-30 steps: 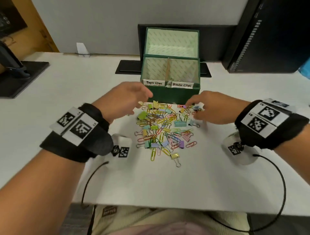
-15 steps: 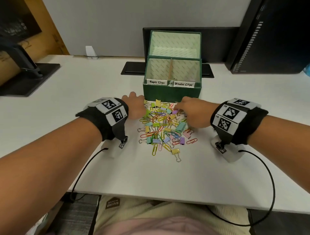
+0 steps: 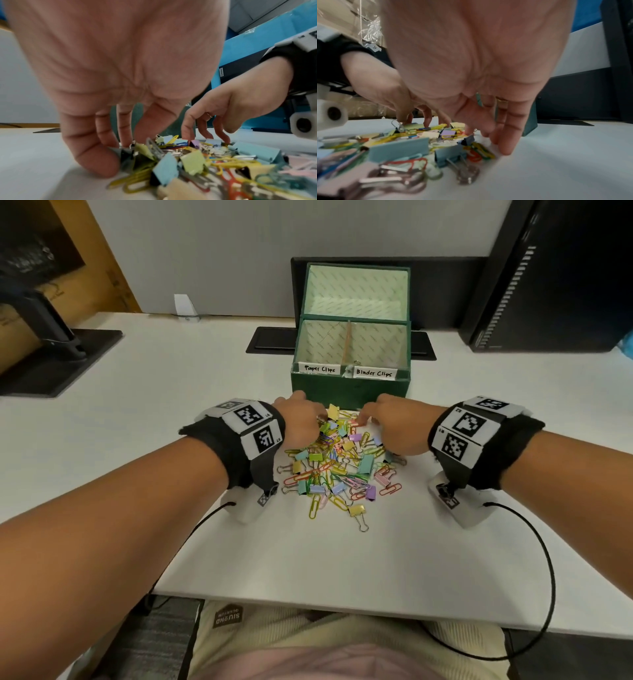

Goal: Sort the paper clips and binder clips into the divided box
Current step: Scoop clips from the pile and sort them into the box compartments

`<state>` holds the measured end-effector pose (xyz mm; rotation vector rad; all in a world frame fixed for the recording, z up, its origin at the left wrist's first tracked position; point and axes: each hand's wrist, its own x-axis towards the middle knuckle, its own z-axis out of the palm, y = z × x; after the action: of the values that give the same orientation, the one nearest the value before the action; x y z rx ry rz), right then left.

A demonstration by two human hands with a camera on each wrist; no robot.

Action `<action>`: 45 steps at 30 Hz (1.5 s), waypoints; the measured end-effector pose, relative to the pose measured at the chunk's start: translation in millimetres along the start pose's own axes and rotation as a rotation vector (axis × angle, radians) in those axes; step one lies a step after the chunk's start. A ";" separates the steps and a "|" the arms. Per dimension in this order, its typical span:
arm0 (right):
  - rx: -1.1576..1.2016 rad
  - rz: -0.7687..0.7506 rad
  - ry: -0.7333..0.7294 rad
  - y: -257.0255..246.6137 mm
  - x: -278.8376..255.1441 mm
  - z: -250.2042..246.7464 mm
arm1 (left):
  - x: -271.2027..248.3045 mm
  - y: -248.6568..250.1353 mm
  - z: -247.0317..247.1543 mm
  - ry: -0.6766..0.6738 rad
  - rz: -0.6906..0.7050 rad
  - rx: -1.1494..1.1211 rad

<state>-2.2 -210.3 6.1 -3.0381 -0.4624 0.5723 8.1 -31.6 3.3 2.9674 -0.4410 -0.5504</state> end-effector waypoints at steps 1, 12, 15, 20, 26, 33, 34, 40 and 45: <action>0.023 -0.011 -0.013 0.5 -2.3 -1.2 | -0.6 0.0 -1.1 -0.010 0.023 -0.011; 0.028 0.152 -0.162 -2.8 -46.5 3.1 | -3.7 -14.1 -6.3 -0.003 0.012 0.080; 0.089 0.121 -0.137 -5.4 -41.7 4.3 | -7.4 -13.9 -7.8 0.015 0.078 -0.022; 0.226 0.213 -0.133 -4.8 -37.0 -0.4 | -25.5 -19.7 -14.4 -0.038 0.113 -0.166; 0.275 0.197 -0.166 -16.1 -28.7 3.5 | -41.1 -34.4 -5.0 -0.290 -0.045 0.082; 0.125 0.145 -0.172 -43.1 -8.6 -0.5 | -24.9 -20.8 0.0 -0.170 0.054 -0.077; 0.134 0.142 -0.181 -46.1 -5.2 -0.7 | -22.7 -19.9 -0.1 -0.148 0.070 -0.110; 0.107 0.088 -0.129 -61.0 3.5 0.6 | -16.0 -15.8 2.5 -0.024 0.149 -0.149; 0.276 0.073 -0.117 -60.0 8.7 -5.6 | -16.5 -20.1 5.3 0.048 0.171 -0.455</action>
<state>-9.5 -150.3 12.4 -2.7778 -0.2509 0.7514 -3.3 -7.8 1.1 2.4768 -0.4841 -0.4841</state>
